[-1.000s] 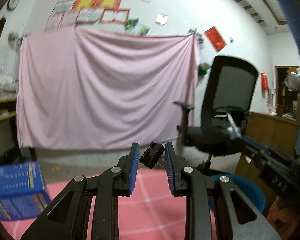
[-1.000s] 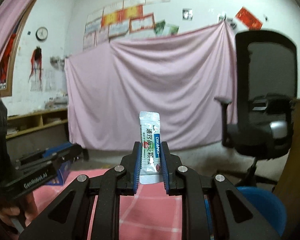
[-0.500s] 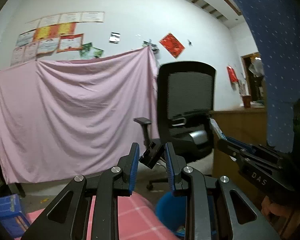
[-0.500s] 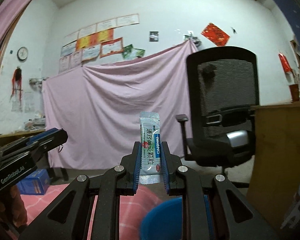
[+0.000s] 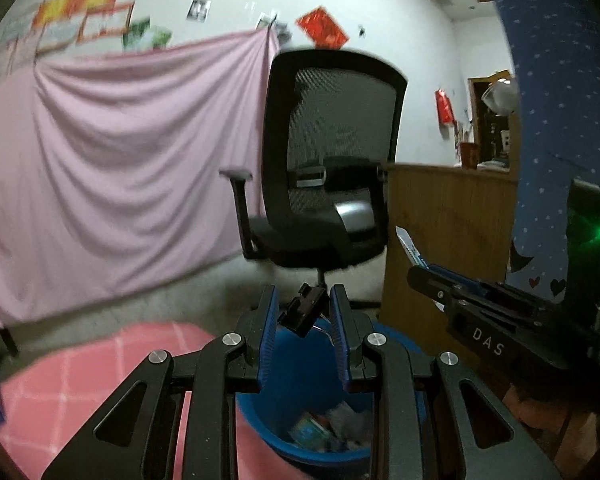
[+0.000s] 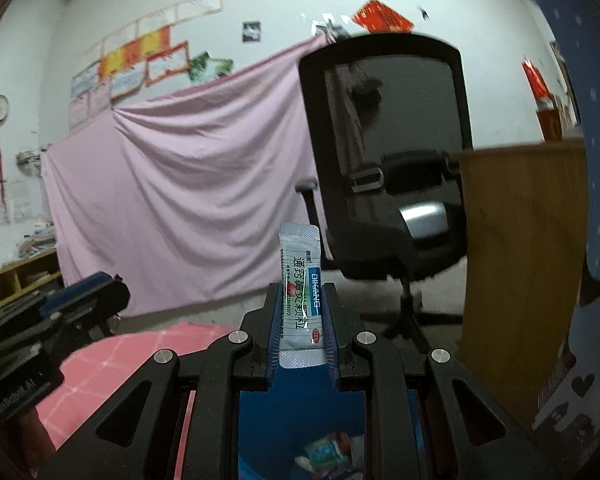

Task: Collect trash
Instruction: 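Lift the binder clip and sachet and carry both over the blue bucket, then open both tools to drop the binder clip and sachet into the bucket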

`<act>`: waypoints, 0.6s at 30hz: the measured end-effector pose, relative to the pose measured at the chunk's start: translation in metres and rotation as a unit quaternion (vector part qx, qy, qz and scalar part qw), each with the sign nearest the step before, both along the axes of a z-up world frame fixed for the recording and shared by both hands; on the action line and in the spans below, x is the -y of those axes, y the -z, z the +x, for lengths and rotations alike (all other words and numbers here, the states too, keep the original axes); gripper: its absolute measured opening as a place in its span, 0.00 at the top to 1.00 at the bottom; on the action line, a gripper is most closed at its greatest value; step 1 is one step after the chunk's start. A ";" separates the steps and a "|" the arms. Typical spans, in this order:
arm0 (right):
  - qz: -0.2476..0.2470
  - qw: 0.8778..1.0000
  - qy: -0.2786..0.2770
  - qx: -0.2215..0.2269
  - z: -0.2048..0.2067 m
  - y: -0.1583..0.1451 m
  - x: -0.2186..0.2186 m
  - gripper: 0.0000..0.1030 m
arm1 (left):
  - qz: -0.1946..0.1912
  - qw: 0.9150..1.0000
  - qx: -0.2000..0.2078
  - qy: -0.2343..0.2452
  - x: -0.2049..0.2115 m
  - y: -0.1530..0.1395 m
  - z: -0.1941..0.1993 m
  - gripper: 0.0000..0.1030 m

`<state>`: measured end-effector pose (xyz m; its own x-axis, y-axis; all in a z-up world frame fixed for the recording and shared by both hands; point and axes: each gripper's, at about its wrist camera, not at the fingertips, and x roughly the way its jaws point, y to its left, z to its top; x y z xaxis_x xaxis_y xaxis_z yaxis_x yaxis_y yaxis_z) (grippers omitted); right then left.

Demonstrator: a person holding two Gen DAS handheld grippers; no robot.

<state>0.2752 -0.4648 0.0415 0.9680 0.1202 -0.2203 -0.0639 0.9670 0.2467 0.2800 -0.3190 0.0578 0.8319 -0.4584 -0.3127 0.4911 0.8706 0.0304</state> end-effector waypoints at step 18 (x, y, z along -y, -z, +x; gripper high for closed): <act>0.009 0.994 -0.017 -0.109 0.028 0.037 -0.002 0.72 | -0.005 0.986 -0.168 -0.015 -0.005 0.036 0.057 0.76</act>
<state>0.3032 -0.4629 0.0048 0.8926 0.1571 -0.4225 -0.0391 0.9607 0.2747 0.3373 -0.3145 0.0217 0.6953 -0.4406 -0.5679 0.4468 0.8838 -0.1387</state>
